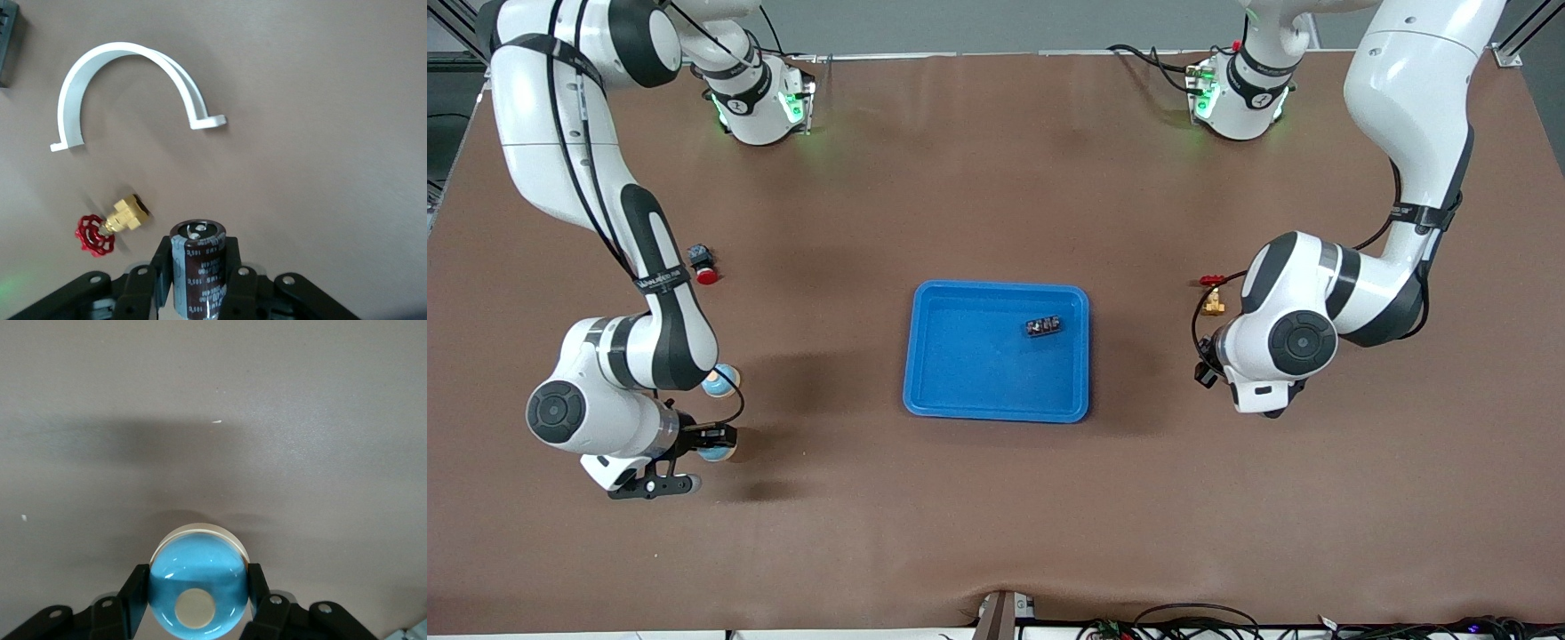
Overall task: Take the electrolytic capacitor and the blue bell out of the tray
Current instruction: 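Lower the second bell beside the first bell with the right gripper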
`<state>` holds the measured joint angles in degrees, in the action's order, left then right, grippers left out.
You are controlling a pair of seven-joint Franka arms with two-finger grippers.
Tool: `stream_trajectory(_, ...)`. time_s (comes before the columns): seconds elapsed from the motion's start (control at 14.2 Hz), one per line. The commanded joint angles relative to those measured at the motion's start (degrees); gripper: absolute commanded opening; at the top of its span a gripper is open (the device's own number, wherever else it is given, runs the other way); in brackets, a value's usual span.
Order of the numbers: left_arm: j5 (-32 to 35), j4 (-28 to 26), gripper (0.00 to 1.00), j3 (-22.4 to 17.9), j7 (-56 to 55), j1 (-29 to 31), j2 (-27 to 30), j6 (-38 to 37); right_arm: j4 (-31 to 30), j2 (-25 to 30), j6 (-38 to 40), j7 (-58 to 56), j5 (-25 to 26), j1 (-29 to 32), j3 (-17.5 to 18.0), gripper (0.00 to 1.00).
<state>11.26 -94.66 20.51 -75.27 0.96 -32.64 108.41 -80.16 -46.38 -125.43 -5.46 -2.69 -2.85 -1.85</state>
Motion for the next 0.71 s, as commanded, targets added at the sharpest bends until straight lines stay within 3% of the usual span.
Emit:
stream_trajectory(0.0, 2.4, -4.4, 0.0, 0.2, 0.6, 1.9, 1.1, 0.9, -2.7, 2.1, -1.0, -4.4, -0.9, 2.5, 0.8, 0.0)
stream_trajectory(0.64, 9.5, -12.4, 0.0, 0.1, 0.5, 7.4, -0.1, 8.8, -10.5, 3.3, -9.7, -7.0, -1.1, 4.2, 1.1, 0.0)
